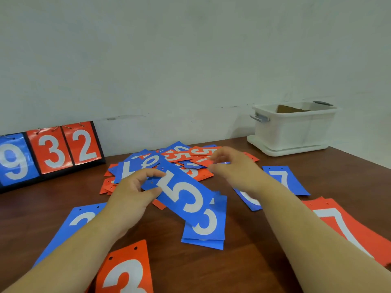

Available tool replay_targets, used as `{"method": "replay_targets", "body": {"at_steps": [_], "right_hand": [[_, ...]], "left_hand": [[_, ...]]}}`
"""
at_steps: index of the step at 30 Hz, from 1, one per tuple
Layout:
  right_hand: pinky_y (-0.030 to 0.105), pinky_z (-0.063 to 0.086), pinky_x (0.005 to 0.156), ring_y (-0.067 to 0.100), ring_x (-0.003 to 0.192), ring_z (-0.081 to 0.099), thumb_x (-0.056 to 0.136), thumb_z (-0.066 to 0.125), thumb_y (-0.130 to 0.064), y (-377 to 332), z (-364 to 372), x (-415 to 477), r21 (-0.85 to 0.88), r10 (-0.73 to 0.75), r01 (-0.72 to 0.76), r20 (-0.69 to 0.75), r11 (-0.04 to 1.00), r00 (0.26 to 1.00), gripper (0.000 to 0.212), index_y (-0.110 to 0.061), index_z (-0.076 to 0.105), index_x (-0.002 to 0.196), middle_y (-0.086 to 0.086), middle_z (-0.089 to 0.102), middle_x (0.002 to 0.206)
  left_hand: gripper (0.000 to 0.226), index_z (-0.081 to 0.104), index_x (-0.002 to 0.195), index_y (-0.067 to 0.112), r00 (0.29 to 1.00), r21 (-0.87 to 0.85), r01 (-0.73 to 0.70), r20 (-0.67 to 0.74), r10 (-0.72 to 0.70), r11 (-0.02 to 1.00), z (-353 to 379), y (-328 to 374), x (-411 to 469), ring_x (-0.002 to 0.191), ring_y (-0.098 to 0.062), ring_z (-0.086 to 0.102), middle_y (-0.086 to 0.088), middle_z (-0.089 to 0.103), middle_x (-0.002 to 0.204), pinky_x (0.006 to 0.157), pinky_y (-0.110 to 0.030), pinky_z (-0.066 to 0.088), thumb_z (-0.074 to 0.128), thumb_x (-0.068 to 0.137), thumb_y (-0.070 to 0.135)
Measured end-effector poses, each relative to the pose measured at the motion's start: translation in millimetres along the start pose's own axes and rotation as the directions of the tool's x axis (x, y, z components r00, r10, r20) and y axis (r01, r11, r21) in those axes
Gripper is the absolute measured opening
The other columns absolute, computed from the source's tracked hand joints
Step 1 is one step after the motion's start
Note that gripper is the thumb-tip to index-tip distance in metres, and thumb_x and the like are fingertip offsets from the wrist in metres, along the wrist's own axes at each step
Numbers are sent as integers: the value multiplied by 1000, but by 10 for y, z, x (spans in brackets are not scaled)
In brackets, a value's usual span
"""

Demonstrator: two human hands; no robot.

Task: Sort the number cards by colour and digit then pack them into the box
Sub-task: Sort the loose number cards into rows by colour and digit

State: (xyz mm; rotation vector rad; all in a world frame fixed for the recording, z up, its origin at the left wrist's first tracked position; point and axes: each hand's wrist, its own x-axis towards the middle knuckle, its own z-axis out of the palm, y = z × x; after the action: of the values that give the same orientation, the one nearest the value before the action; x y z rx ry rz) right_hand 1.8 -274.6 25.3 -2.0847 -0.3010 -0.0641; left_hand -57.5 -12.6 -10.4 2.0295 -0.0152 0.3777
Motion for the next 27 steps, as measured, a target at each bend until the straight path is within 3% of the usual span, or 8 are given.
{"method": "replay_targets", "body": {"at_steps": [2,5,8,11,15,19,23,27], "right_hand": [[22,49,63,5,72,61,89,71,-29,-149,210,-95,74,-128,118,166,990,978,10,-31,67,98,-17,66,92],[15,45,62,2,68,55,89,71,-22,-159,374,-104,-63,-243,262,221,963,945,8,-29,72,94,-12,60,81],[16,43,53,5,60,52,86,72,-15,-109,327,-63,-116,-99,120,171,986,980,14,-28,72,90,-9,56,73],[21,53,61,10,70,62,83,77,-19,-69,240,-70,-212,100,-48,242,976,965,20,-26,67,99,-5,61,87],[33,49,96,17,118,54,82,78,-45,-72,233,-93,-627,206,23,291,779,934,57,-31,57,133,-5,53,135],[34,47,101,18,126,51,81,78,-50,-82,206,-99,-630,210,31,304,776,929,59,-32,60,134,-6,50,144],[32,49,98,15,118,55,80,78,-49,-47,223,-86,-556,145,22,255,831,956,50,-34,66,126,-6,57,134],[27,50,93,11,114,59,84,76,-41,18,288,1,-467,51,29,159,884,986,41,-32,65,123,-8,63,128]], "left_hand": [[42,68,102,55,1000,33,-17,23,16,999,24,29,-21,86,-19,61,16,60,130,90,-50,55,74,90,15],[44,68,102,55,999,3,-21,33,20,1000,46,66,-31,76,-35,58,18,64,122,82,-47,57,74,90,13],[43,65,111,54,999,5,-31,5,31,999,40,52,-8,75,-22,62,10,64,116,76,-41,55,70,92,16],[43,49,135,52,995,440,-80,94,43,894,-30,-57,17,107,-3,57,16,46,134,87,-26,47,63,96,40],[57,35,148,51,972,723,-66,204,-121,688,-33,-152,69,144,-21,29,8,28,157,115,-45,36,50,94,63],[58,30,149,57,947,851,-115,250,-202,512,-11,-138,106,151,-27,18,6,15,167,117,-52,28,34,93,74],[60,40,145,54,948,862,-132,254,-192,490,-41,-109,101,146,-23,27,11,27,162,114,-48,33,37,90,77],[60,52,135,44,952,839,-127,253,-172,529,-87,-57,64,126,-12,45,16,53,139,102,-40,42,48,86,78]]}}
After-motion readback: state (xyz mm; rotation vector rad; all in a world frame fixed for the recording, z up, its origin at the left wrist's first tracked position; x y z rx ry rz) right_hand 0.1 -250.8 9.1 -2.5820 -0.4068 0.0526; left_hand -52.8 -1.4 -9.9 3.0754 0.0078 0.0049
